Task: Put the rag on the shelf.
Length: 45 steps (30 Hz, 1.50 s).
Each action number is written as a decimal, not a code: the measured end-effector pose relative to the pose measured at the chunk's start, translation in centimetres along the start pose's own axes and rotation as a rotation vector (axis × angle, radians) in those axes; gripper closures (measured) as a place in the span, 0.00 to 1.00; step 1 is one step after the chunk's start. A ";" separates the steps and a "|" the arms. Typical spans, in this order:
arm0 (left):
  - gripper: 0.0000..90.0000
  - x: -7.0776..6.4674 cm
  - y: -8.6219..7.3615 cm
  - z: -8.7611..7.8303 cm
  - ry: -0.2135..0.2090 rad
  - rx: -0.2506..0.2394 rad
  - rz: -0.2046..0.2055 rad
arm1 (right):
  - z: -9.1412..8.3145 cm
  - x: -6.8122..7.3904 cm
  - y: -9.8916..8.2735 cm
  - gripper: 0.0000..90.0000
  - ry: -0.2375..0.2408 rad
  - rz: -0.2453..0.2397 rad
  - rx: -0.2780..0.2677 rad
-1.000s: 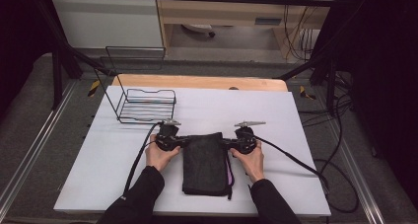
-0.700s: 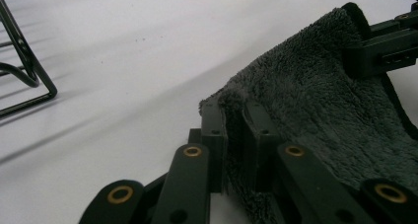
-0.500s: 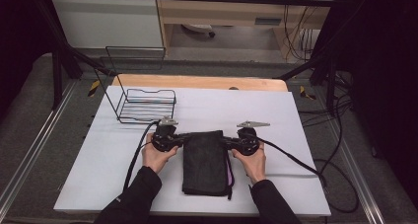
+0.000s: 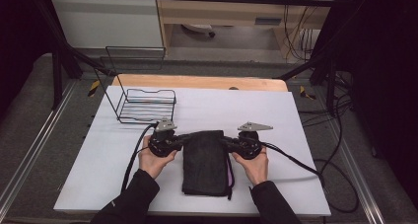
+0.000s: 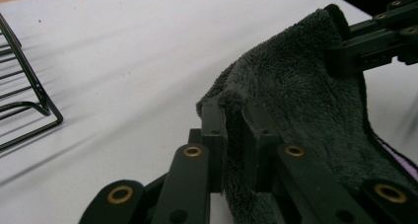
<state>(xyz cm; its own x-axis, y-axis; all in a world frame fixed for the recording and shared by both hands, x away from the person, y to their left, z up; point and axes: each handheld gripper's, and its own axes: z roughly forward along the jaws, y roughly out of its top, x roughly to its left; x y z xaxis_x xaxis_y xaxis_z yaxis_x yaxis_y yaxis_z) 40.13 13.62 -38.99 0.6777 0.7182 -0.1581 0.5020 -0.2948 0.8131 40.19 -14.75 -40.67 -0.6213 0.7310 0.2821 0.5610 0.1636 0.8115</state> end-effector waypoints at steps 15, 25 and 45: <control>0.90 -1.6 1.1 -3.1 -0.007 -0.099 0.045 | -2.8 1.6 1.0 0.87 0.017 -0.041 -0.095; 0.90 -2.1 2.3 -5.3 -0.012 -0.170 0.064 | -4.4 2.7 2.1 0.87 0.005 -0.078 -0.179; 0.90 -0.1 4.5 -11.1 0.056 -0.358 0.069 | -4.4 7.5 7.4 0.88 -0.011 -0.213 -0.352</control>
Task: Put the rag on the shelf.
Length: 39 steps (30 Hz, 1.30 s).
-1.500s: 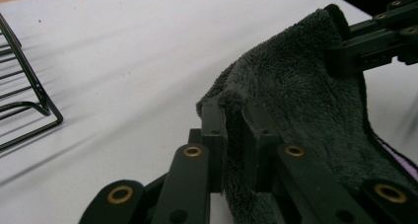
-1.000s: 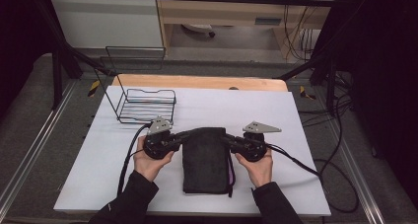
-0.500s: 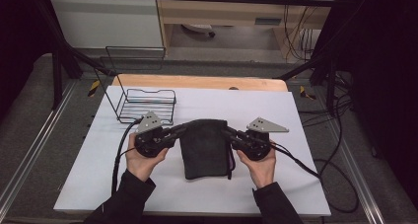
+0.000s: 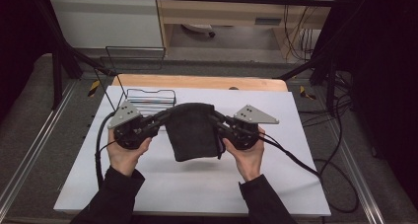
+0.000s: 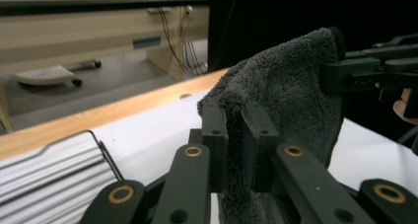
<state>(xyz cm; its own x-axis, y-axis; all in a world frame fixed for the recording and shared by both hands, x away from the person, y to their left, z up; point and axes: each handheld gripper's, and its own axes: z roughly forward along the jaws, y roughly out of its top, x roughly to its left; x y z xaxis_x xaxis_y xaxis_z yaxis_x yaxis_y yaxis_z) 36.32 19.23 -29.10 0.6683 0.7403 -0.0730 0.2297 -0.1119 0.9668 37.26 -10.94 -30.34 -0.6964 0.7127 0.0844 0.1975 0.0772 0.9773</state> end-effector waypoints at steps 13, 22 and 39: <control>0.91 3.3 2.5 -3.6 0.091 -0.120 -0.019 | 3.9 3.1 3.5 0.88 0.021 -0.051 -0.102; 0.91 5.1 4.2 -5.2 0.144 -0.191 -0.022 | 6.2 4.6 6.0 0.88 0.019 -0.081 -0.156; 0.91 8.3 8.9 -6.9 0.185 -0.295 -0.041 | 9.1 6.2 11.2 0.88 0.030 -0.108 -0.246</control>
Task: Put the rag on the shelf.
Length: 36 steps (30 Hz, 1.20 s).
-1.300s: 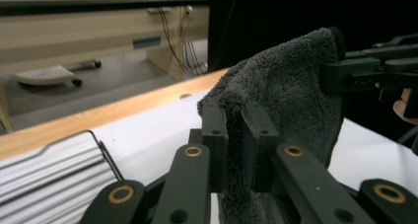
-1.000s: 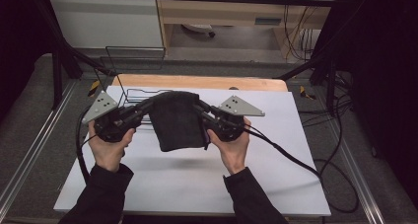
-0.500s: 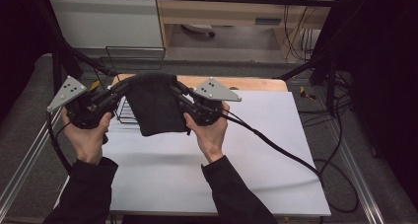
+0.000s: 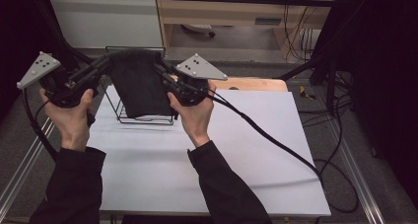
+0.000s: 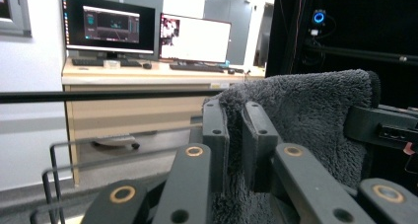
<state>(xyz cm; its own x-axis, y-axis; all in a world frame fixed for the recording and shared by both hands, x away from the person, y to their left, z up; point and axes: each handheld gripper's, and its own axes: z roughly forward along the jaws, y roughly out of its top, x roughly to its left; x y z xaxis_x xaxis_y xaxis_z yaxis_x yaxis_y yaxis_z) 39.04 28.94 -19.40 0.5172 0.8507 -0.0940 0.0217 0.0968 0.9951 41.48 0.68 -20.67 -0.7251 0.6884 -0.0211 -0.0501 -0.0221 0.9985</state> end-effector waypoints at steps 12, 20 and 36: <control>0.91 1.4 4.4 0.2 0.039 -0.061 0.027 | 2.9 0.1 4.2 0.89 -0.001 -0.023 -0.063; 0.91 2.9 6.5 1.1 0.061 -0.075 0.022 | 4.9 0.0 5.9 0.89 -0.004 -0.036 -0.079; 0.91 5.9 9.4 4.4 0.108 -0.090 0.012 | 9.2 -1.9 8.3 0.89 -0.013 -0.044 -0.100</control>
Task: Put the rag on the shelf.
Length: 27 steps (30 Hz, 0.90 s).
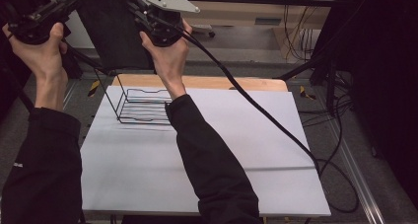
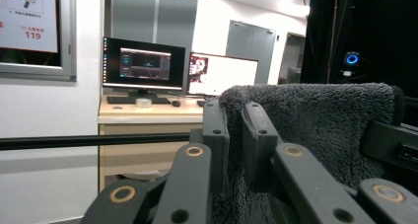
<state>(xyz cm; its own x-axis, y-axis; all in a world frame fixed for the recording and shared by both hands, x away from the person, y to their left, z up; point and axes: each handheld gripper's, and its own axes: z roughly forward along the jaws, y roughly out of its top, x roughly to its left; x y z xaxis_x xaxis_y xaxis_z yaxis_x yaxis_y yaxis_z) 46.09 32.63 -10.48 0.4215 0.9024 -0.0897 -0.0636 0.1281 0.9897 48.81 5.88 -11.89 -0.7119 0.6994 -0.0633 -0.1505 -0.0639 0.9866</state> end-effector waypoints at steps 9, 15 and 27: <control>0.91 1.6 -0.6 2.1 0.032 0.022 -0.015 | 2.4 -1.3 -0.8 0.89 0.000 -0.012 0.007; 0.91 2.1 -2.5 3.0 0.028 0.050 0.011 | 3.1 -2.2 -2.6 0.89 -0.006 0.004 0.055; 0.91 3.0 -6.8 1.6 -0.025 0.102 0.022 | 1.9 -1.8 -6.8 0.88 0.029 0.010 0.116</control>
<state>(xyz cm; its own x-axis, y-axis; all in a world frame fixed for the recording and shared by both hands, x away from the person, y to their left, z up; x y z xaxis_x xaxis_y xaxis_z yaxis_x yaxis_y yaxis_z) 49.20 33.81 -17.32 0.4436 0.8938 -0.0660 0.0184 0.0646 0.9977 52.43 6.34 -18.18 -0.7326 0.6784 -0.0557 -0.0637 0.0131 0.9979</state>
